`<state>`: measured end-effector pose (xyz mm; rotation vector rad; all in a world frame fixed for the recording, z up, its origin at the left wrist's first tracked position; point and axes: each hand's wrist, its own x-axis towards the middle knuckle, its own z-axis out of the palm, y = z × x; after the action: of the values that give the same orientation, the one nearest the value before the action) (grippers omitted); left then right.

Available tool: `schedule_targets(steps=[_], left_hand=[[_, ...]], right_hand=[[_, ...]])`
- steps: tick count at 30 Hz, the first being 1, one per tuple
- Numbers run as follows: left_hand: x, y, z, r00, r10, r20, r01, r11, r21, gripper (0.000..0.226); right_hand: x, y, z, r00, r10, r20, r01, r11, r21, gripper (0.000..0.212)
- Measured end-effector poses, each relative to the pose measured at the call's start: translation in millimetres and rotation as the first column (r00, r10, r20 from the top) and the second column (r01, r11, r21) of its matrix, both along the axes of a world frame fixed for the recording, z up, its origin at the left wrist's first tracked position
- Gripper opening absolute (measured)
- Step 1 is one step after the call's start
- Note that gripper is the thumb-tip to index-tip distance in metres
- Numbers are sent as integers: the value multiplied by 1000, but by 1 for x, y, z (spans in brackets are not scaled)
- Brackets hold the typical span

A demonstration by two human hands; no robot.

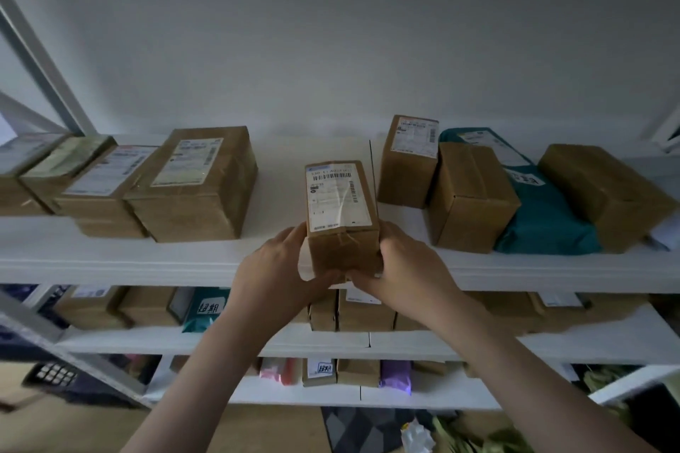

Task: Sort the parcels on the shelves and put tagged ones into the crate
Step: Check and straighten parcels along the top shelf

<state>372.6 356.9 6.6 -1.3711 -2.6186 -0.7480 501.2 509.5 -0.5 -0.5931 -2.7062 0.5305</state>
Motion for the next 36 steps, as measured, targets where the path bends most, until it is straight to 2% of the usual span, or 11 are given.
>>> schedule_targets(steps=[3, 6, 9, 18, 21, 26, 31, 34, 36], left_hand=[[-2, 2, 1, 999, -31, -29, 33, 997, 74, 63], [-7, -6, 10, 995, -45, -93, 63, 976, 210, 69], [-11, -13, 20, 988, -50, -144, 93, 947, 307, 73], [-25, -26, 19, 990, -44, -136, 83, 951, 299, 77], [-33, -28, 14, 993, -42, -112, 74, 953, 294, 78], [-58, -28, -8, 994, -97, 54, 79, 961, 265, 75], [-81, -32, -20, 981, -99, 168, 56, 967, 247, 60], [-93, -32, -20, 981, -41, 192, -4, 974, 227, 52], [-100, -33, -17, 987, 54, 149, -80, 981, 177, 43]], right_hand=[[-3, -6, 6, 996, -47, -78, 51, 998, 47, 76], [-4, -13, 18, 981, -42, -191, 74, 983, 165, 75], [-4, -22, 35, 961, -43, -273, 102, 974, 204, 75], [-18, -30, 35, 970, -22, -244, 74, 976, 207, 75], [-26, -29, 29, 971, -8, -237, 45, 987, 154, 72], [-48, -25, 20, 984, 5, -175, -13, 999, -48, 71], [-78, -21, 6, 994, 35, -99, -48, 989, -138, 65], [-98, -19, 1, 995, 40, -89, -53, 988, -145, 61], [-110, -19, 0, 995, 53, -90, -66, 987, -147, 62]])
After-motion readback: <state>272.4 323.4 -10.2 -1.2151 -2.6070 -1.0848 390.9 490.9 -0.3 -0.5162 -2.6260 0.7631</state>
